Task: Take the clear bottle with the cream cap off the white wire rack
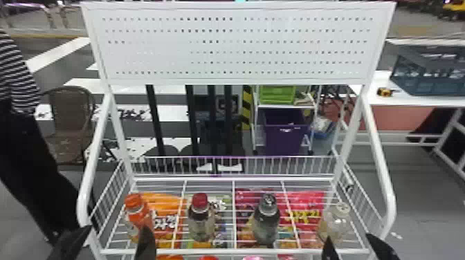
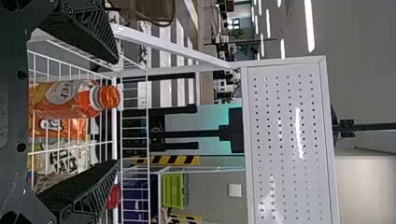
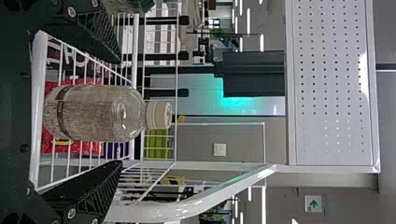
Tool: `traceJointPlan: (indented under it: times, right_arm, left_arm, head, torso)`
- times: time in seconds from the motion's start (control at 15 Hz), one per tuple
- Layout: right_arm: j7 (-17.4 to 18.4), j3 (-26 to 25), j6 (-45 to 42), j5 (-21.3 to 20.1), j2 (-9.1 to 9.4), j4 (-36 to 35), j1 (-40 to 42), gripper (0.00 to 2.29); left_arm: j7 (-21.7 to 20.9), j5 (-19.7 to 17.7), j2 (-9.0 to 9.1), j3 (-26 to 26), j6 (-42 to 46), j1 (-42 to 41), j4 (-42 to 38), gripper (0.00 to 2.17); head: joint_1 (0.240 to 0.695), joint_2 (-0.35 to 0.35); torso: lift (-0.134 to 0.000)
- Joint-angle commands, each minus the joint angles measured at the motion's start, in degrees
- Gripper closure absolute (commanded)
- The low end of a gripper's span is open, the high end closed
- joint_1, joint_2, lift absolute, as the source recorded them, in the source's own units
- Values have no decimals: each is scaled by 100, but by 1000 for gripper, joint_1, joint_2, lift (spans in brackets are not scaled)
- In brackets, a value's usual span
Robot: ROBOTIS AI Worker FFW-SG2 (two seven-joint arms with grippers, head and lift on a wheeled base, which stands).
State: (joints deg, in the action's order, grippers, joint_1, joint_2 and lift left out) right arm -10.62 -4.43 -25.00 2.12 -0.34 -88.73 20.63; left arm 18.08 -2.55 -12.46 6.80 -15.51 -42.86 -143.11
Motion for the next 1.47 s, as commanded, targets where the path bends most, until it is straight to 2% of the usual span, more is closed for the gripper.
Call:
traceJointPlan:
  times: [0.0,0.33,0.93,1.0,1.13,1.2,1.4]
  right_arm:
    - [25,65,17,-80,7,233,-279,130]
    - [236,82,105,-203,34,593,-665,130]
    - [218,144,949,-309,7,971,-1333,171]
    - [227,161,1107,-309,7,936,-1333,390]
    - [236,170,1142,-238,-1,857,-1281,1177]
    - [236,170,1142,-230,-1,813,-1254,1366]
    - [236,126,1160,-230,-10,488,-1035,1362]
  left_arm:
    - [-6,18,-20,67,-62,32,28,124]
    - [2,18,-55,173,-97,50,55,124]
    - [2,325,-63,472,-203,-64,-33,124]
    - [2,352,-72,507,-203,-64,-33,124]
    - [2,369,-72,516,-203,-73,-42,124]
    - [2,369,-72,516,-203,-73,-42,124]
    - [2,369,-72,516,-203,-47,-24,124]
  head:
    - [499,0]
    - [499,0]
    - [499,0]
    - [499,0]
    - [499,0]
    - [499,0]
    - [499,0]
  torso:
    - [0]
    - [0]
    - [0]
    - [0]
    - [0]
    - [0]
    - [0]
